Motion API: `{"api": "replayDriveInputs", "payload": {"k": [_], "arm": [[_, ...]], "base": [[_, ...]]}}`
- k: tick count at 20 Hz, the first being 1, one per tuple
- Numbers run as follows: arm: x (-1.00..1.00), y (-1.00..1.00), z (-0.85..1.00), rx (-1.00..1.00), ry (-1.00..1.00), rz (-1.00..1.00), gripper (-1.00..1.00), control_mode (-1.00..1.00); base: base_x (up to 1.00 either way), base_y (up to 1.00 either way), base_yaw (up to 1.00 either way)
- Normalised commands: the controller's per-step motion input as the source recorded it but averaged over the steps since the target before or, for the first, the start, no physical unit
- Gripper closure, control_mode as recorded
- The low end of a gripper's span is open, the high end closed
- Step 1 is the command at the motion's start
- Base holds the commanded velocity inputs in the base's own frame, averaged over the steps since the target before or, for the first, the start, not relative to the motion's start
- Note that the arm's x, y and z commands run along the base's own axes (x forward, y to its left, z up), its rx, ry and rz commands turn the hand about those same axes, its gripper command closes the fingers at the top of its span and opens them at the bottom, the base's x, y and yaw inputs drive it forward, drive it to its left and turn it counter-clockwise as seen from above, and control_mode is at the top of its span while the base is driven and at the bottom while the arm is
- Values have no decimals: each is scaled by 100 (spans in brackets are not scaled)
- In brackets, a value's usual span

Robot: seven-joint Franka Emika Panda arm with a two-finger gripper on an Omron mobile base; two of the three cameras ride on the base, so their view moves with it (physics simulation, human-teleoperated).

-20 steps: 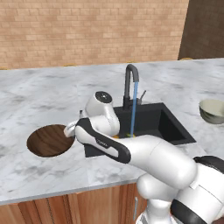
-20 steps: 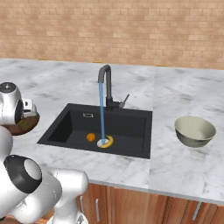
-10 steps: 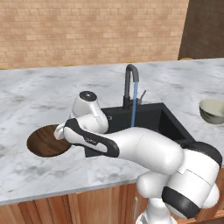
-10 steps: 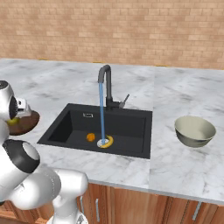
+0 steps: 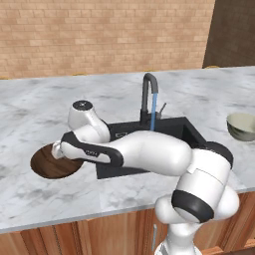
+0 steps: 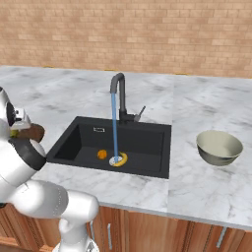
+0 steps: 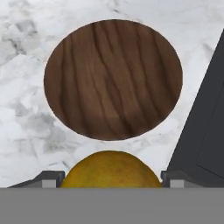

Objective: Pick the oranges from the sink and place them in one bowl. Place the banana in the other bowl. Then turn off the sink faucet.

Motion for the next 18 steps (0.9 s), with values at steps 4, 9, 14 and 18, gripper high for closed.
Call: {"api": "replayDriveInputs", "payload": {"k": [4, 9, 14, 18], "arm": [[24, 14, -28, -4, 0, 0, 100, -100], [29, 17, -25, -1, 0, 0, 100, -100], [46, 31, -6, 0, 0, -3, 100, -100], [47, 57, -22, -1, 0, -7, 100, -100]], "base": [[0, 0, 0], [0, 0, 0], [0, 0, 0], [0, 0, 0]]}}
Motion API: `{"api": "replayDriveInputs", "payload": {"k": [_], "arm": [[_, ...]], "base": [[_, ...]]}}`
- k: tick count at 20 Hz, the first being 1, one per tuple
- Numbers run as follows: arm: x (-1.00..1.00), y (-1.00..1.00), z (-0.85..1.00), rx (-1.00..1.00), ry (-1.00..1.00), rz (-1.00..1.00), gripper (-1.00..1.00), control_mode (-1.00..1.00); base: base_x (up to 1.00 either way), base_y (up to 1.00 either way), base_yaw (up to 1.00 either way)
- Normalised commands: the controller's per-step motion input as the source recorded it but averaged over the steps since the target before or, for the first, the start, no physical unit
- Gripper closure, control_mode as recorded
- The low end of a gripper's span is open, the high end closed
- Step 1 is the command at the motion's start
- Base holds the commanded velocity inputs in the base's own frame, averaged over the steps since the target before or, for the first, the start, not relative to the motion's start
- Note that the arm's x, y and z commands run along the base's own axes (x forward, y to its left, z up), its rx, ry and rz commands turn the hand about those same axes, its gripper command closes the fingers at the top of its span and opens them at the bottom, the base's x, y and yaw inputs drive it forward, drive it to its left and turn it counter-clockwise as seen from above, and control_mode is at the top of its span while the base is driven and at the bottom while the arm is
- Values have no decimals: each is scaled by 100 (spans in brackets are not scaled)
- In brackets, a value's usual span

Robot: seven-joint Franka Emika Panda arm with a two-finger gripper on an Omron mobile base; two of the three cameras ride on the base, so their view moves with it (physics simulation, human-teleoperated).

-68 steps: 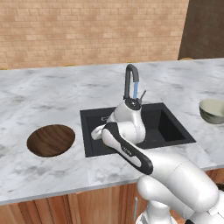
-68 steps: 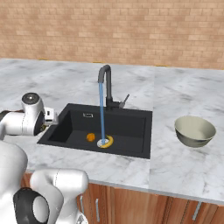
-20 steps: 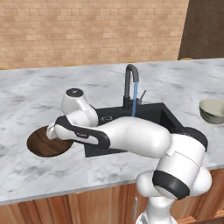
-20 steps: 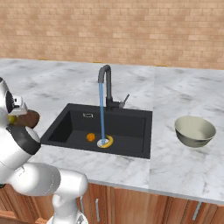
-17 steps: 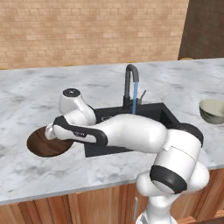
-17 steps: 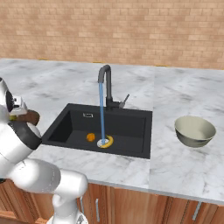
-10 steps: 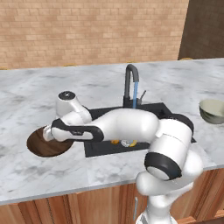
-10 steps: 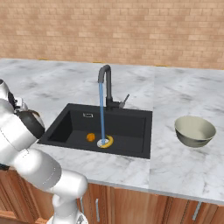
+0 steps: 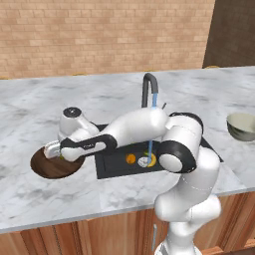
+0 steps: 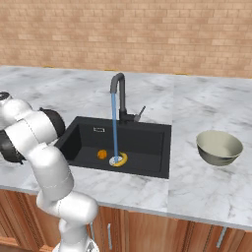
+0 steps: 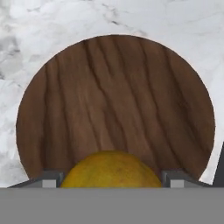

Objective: Pick the oranges from the sink and place them in one bowl. Place the banana in the other bowl. Then turn off the sink faucet.

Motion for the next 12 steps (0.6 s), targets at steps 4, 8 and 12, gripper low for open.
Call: {"api": "replayDriveInputs", "payload": {"k": [4, 8, 12], "arm": [[34, 53, -36, -4, 0, -8, 100, -100], [34, 43, -11, -2, 0, -13, -100, -100], [23, 3, 15, 0, 0, -20, -100, -100]], "base": [[0, 0, 0], [0, 0, 0], [0, 0, 0]]}}
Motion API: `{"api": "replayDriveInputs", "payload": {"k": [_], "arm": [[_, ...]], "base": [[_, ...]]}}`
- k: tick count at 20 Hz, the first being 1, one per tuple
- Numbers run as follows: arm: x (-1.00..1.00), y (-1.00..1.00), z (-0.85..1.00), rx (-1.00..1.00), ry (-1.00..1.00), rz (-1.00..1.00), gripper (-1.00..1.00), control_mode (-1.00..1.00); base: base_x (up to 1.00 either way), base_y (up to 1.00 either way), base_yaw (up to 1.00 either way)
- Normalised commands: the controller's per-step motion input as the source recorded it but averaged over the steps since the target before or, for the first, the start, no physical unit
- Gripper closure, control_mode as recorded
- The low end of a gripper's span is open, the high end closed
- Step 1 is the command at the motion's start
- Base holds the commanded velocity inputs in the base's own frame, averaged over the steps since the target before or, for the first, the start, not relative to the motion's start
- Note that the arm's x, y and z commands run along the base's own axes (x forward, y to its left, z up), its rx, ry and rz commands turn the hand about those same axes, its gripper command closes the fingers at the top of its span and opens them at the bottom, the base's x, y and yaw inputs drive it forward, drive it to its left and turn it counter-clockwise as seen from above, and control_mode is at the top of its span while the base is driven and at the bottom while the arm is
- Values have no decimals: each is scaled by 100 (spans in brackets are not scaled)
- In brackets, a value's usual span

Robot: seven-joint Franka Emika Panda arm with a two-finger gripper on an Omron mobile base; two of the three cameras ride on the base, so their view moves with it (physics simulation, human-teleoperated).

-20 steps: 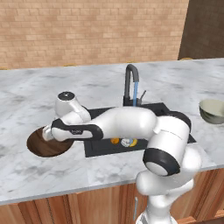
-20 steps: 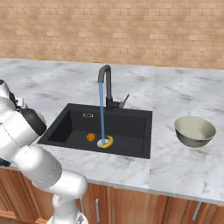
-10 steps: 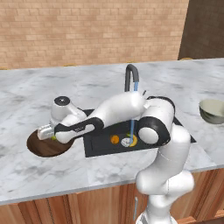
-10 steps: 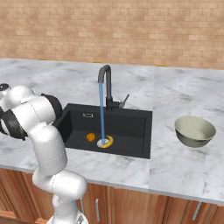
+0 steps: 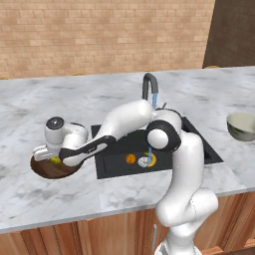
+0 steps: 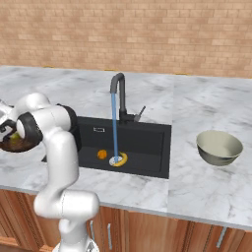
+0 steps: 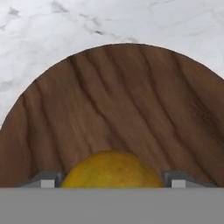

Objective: Pick the oranges from the sink and place them in one bowl. Place the banana in the other bowl. Then turn off the sink faucet.

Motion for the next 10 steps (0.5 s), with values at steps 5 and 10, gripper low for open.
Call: {"api": "replayDriveInputs", "payload": {"k": [5, 10], "arm": [[24, -10, 26, 0, 0, -24, -100, -100], [9, -28, 5, 0, 0, -21, -100, -100]], "base": [[0, 0, 0], [0, 0, 0]]}}
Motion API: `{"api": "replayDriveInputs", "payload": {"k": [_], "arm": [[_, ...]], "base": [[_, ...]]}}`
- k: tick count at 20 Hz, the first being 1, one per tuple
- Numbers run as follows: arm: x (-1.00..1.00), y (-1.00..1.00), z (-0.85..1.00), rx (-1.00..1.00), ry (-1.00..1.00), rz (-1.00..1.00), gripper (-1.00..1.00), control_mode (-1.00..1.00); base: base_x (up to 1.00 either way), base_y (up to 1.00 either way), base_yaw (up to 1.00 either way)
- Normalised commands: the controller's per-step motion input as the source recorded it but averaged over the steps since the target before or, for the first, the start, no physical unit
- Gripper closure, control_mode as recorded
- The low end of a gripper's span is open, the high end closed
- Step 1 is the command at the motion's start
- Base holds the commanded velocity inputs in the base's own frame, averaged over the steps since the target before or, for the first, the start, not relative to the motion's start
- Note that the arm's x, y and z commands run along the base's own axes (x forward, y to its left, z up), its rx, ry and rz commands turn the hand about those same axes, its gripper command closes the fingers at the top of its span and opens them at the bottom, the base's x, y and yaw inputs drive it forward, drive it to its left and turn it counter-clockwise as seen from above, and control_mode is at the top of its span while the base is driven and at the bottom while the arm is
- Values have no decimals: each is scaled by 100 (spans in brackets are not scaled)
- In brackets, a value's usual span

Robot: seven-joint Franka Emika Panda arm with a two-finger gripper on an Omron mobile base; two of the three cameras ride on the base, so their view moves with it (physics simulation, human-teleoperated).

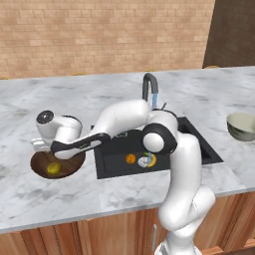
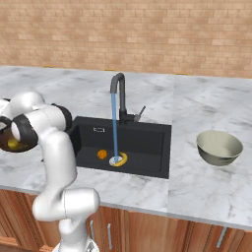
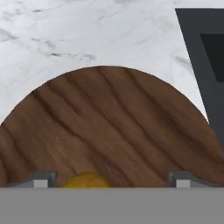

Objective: Pick the oranges from the sink and place them in one bowl. Place the banana in the other bowl. Then turn off the sink faucet.

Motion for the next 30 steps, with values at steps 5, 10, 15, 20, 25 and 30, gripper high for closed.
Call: {"api": "replayDriveInputs", "payload": {"k": [5, 10, 15, 20, 25, 30], "arm": [[-45, -98, 30, 3, -3, -18, -100, -100], [-71, -100, 58, 14, -11, -15, -100, -100], [-36, -100, 40, 5, -1, -18, -100, -100], [-1, -100, 7, 0, 0, -12, -100, -100], [3, -88, 0, 0, 14, -8, -100, -100], [20, -59, 0, 0, 28, -3, -100, -100]], "base": [[0, 0, 0], [0, 0, 0], [0, 0, 0], [0, 0, 0], [0, 0, 0], [0, 0, 0]]}}
